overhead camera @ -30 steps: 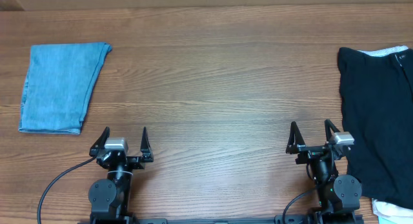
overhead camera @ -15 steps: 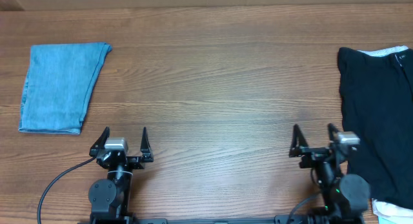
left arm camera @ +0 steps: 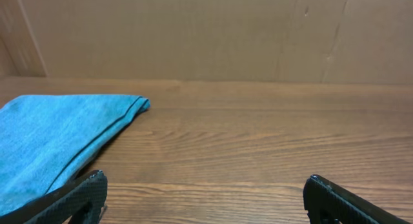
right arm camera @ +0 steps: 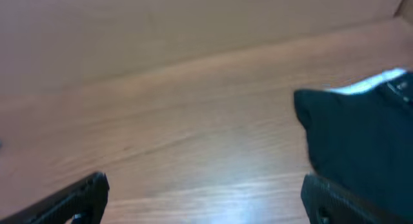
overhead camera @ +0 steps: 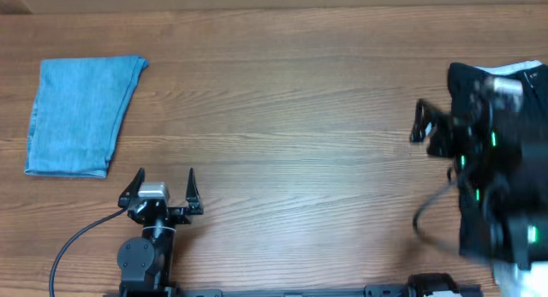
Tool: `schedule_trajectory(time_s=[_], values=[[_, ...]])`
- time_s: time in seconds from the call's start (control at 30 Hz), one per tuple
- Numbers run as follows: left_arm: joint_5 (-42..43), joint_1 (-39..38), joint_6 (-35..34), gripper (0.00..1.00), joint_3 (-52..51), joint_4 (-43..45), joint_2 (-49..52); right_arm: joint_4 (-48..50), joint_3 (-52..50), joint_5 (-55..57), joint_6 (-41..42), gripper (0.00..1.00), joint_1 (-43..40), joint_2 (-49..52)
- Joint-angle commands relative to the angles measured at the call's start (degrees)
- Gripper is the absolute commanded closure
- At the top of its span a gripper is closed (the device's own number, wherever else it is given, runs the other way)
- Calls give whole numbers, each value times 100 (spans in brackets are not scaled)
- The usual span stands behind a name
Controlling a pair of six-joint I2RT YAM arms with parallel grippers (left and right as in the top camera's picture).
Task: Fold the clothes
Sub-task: 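Reach the right gripper to the black shorts pile and grasp them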
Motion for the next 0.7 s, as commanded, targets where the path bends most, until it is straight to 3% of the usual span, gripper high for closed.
schedule_trajectory(time_s=[0.0, 0.13, 0.43, 0.6, 0.67], values=[[-33, 35, -55, 0, -20, 9, -44, -573, 1069, 671, -177, 0, -33, 1386], [-33, 35, -55, 0, -20, 9, -44, -715, 1480, 743, -175, 0, -479, 2647], [-33, 31, -57, 0, -20, 9, -44, -42, 1478, 160, -129, 0, -1941, 3110], [-33, 31, -57, 0, -20, 9, -44, 584, 1478, -177, -131, 0, -2153, 3504], [-33, 31, -57, 0, -20, 9, -44, 831, 1473, -197, -157, 5, -2153, 3512]])
